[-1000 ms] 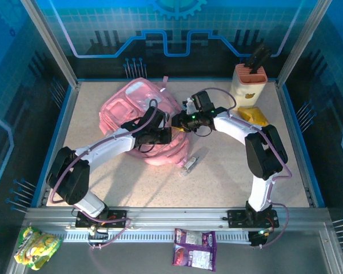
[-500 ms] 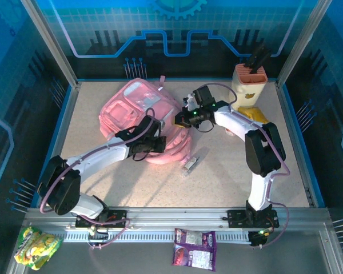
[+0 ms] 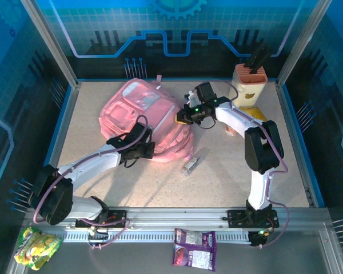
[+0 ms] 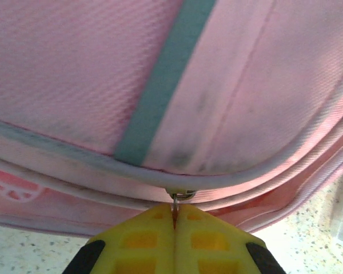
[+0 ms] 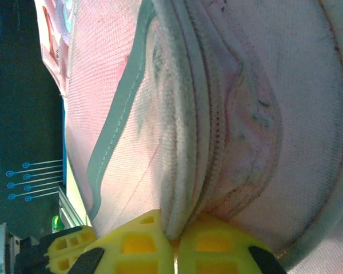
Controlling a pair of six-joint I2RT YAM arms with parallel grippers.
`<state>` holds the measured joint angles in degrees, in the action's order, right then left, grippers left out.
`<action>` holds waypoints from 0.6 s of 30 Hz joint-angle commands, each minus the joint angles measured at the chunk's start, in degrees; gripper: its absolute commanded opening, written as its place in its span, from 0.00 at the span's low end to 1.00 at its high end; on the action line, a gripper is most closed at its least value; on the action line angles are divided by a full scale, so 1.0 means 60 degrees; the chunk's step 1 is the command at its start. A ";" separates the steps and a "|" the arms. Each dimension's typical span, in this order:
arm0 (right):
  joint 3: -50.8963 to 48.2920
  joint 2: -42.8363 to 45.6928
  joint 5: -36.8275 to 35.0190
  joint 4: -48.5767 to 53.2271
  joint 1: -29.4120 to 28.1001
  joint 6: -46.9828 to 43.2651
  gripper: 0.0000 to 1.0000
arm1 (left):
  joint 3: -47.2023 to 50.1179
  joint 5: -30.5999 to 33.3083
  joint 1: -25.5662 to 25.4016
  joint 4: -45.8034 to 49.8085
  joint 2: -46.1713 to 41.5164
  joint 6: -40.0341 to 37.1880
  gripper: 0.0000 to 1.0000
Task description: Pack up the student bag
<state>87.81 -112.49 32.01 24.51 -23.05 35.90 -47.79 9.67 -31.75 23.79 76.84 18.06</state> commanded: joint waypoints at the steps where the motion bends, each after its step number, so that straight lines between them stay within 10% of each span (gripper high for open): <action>1: 0.0557 -0.0163 -0.0331 -0.0368 0.0480 -0.0270 0.00 | 0.0091 0.0341 0.0474 0.1088 -0.0402 -0.0145 0.00; 13: 0.0410 -0.0104 -0.0019 -0.0535 0.0362 -0.0267 0.01 | -0.0638 -0.0745 0.1284 0.0869 0.0270 0.0547 0.00; 18: -0.0037 0.0611 -0.0428 0.0113 0.0253 -0.0865 0.38 | -0.0459 -0.1544 0.0805 0.0968 -0.0186 0.0736 0.28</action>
<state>88.53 -113.10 31.94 24.43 -22.65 33.85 -50.13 3.99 -25.36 26.94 77.78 20.80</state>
